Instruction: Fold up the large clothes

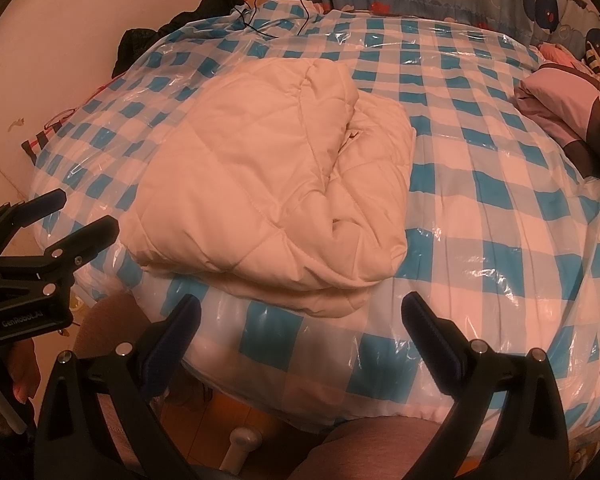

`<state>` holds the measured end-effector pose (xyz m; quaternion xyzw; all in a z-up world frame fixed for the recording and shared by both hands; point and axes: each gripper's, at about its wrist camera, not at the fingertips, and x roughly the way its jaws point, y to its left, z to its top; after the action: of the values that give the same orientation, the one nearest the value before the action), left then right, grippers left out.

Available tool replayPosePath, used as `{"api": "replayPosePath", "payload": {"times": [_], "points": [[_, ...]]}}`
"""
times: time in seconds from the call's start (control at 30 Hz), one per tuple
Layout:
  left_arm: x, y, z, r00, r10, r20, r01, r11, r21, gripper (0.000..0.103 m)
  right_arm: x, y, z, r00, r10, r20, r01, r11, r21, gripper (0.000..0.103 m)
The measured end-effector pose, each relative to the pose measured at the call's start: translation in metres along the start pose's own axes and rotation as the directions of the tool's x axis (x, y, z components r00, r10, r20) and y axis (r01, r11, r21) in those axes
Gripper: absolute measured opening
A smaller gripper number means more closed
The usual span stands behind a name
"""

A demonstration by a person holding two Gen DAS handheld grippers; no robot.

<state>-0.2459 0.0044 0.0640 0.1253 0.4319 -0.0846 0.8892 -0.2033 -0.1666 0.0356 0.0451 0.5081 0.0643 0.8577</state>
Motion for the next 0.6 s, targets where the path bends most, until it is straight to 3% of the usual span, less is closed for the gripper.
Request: {"api": "replayPosePath", "payload": {"times": [0.6], "points": [[-0.0015,-0.0049,0.0024,1.0,0.012,0.002,-0.012,1.0,0.005,0.095,-0.0007,-0.003,0.0005,1.0,0.006,0.0,-0.006,1.0,-0.001,0.096]]}}
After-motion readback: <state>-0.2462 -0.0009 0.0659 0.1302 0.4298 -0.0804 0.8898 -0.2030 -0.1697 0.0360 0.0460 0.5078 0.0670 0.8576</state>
